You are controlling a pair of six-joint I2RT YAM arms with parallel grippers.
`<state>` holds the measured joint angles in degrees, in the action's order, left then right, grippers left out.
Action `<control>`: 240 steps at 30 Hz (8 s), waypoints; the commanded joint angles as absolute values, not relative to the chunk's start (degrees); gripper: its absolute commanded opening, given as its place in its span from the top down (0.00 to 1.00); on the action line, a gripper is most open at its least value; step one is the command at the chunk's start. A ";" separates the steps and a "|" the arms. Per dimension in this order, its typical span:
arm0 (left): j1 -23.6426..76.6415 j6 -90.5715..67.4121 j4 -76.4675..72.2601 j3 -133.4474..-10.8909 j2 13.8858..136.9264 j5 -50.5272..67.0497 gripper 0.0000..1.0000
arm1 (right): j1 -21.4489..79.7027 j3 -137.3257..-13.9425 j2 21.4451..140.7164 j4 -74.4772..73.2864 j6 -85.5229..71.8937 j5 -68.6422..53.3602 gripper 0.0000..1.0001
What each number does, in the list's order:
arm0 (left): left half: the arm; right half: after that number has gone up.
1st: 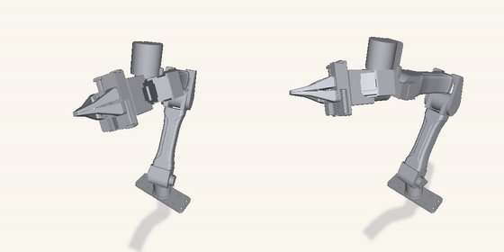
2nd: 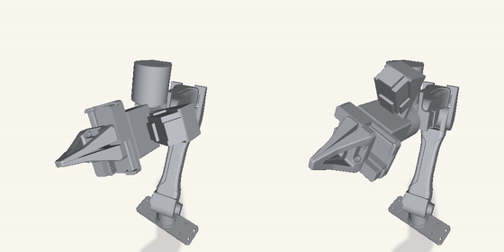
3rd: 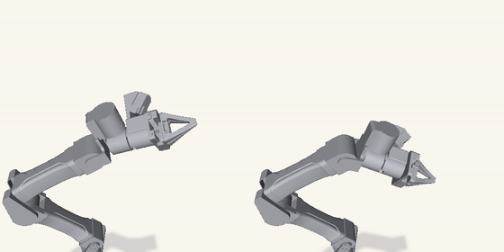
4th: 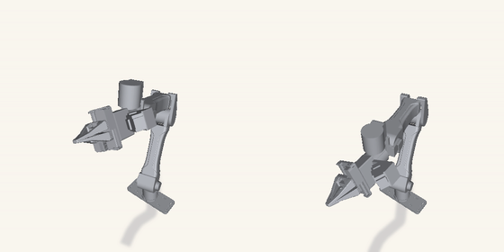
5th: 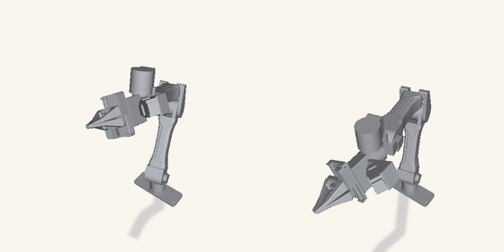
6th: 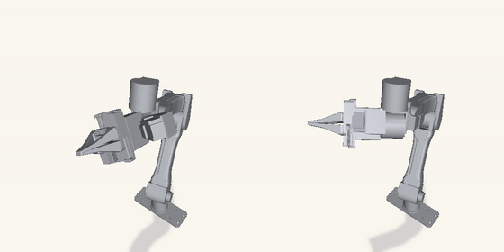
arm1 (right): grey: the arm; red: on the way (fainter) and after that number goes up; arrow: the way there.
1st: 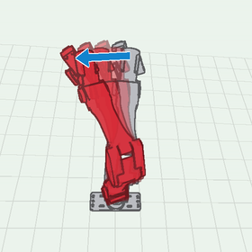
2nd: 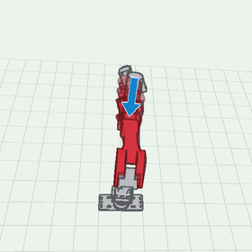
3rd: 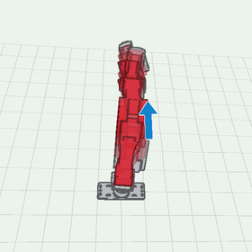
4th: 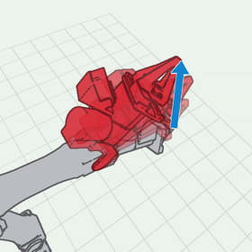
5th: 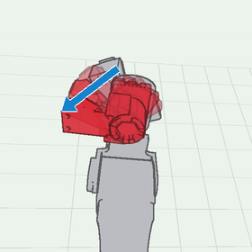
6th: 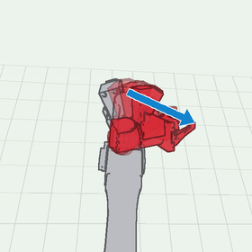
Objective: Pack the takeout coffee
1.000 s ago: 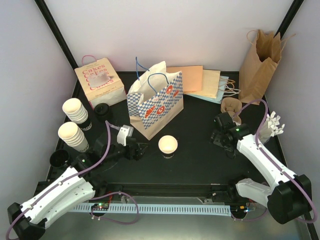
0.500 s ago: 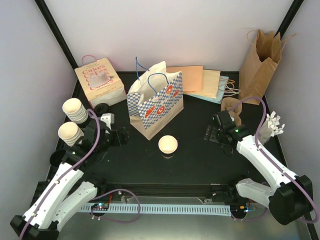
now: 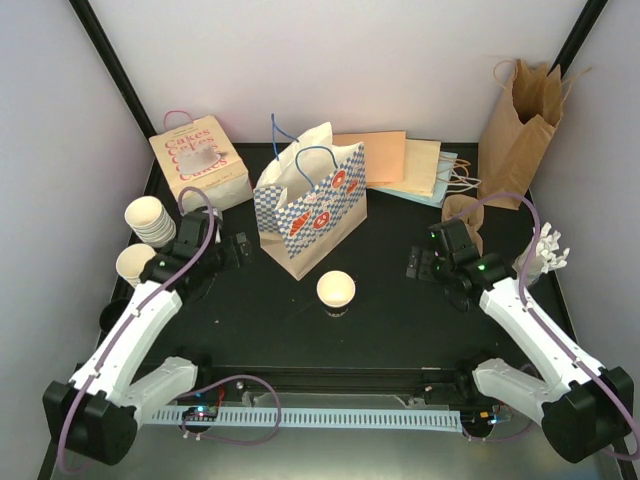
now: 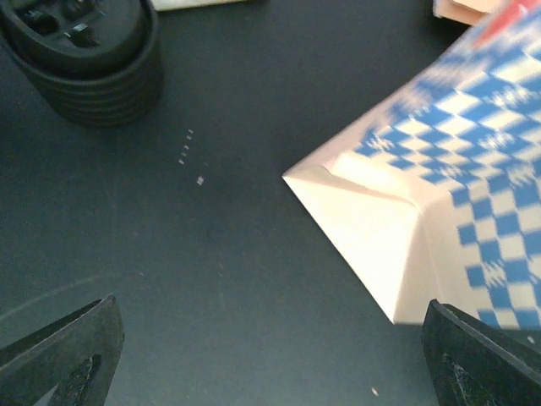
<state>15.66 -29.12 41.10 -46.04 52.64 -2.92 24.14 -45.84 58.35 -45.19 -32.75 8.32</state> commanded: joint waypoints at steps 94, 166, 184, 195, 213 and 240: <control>-3.48 -31.74 45.89 -83.50 109.07 -8.95 0.20 | 24.45 -46.49 54.31 -41.65 -27.24 0.86 0.00; 55.96 -32.11 41.96 -57.62 58.08 -1.30 0.29 | 24.46 -48.85 53.62 -45.66 -29.18 0.16 0.00; 58.54 -18.88 34.76 -57.79 61.35 -4.50 0.28 | 24.35 -50.98 52.52 -45.60 -27.32 -2.42 0.00; 58.53 -13.08 34.33 -57.71 63.29 -4.28 0.26 | 24.32 -53.36 49.92 -43.53 -25.14 0.01 0.00; 58.54 -8.06 37.51 -63.91 76.81 -0.83 0.26 | 24.49 -47.82 49.29 -40.08 -21.34 -14.71 0.00; 58.71 -8.34 39.63 -66.53 83.09 -4.29 0.26 | 24.47 -46.85 49.22 -40.43 -20.74 -14.51 0.00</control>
<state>58.24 -8.71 40.49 -64.42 82.37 -3.18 24.14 -47.31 49.84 -41.45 -21.28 -13.76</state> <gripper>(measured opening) 0.753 0.999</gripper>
